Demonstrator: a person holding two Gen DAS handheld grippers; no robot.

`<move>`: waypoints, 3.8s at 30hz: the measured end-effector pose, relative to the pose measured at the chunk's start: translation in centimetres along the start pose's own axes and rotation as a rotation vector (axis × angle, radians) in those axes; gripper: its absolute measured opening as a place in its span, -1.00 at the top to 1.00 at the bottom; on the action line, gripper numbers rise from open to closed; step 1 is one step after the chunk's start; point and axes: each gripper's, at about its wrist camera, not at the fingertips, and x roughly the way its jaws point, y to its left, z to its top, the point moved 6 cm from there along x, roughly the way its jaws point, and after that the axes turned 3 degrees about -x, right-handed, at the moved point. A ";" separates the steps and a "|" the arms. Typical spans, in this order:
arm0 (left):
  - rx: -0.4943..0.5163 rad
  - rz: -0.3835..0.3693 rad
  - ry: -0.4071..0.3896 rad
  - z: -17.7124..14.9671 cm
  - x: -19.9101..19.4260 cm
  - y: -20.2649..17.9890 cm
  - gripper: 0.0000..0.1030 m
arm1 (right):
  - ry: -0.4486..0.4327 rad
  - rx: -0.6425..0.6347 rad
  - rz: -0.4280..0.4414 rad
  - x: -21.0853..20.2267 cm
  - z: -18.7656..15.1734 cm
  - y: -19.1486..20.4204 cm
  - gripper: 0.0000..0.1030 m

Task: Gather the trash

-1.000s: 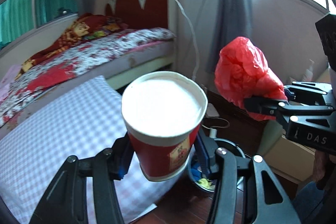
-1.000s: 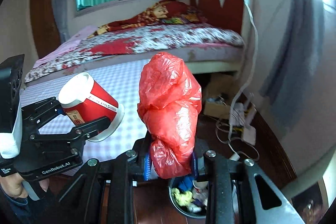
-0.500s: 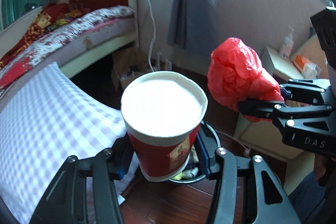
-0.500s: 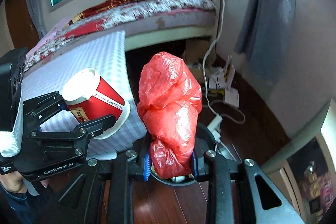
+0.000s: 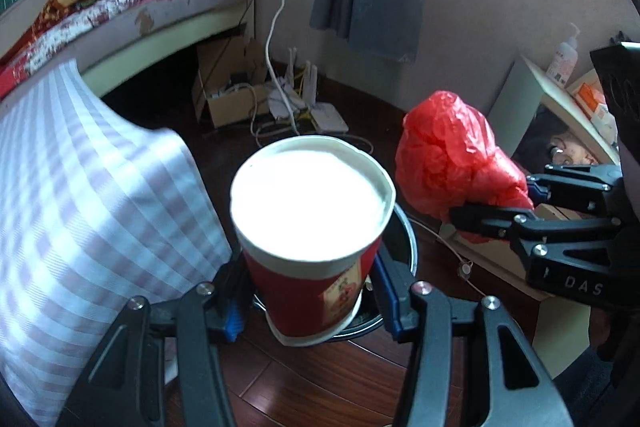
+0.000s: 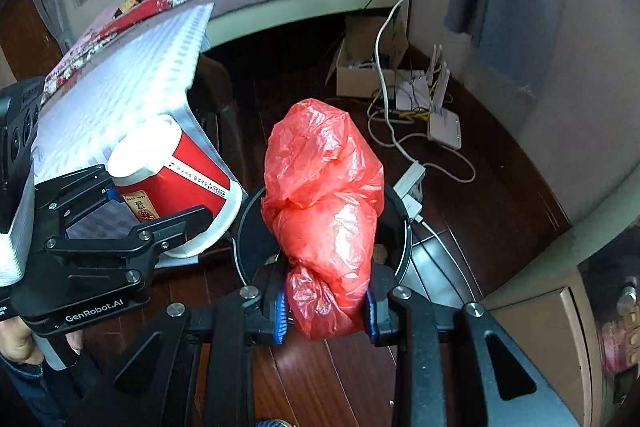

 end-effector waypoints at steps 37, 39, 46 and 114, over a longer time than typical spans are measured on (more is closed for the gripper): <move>-0.141 0.166 0.074 -4.9 1.8 5.1 -0.95 | 0.122 -0.046 -0.084 7.1 -2.4 -0.8 -0.98; -0.153 0.161 0.064 -4.7 0.6 5.4 -0.95 | 0.106 -0.051 -0.085 6.3 -2.0 -0.1 -0.98; -0.169 0.198 0.009 -3.6 -2.9 6.9 -0.95 | 0.052 -0.045 -0.076 4.1 -0.5 2.3 -0.98; -0.195 0.334 -0.349 -6.6 -30.6 6.3 -0.99 | -0.320 -0.009 -0.175 -23.5 -1.0 14.7 -0.98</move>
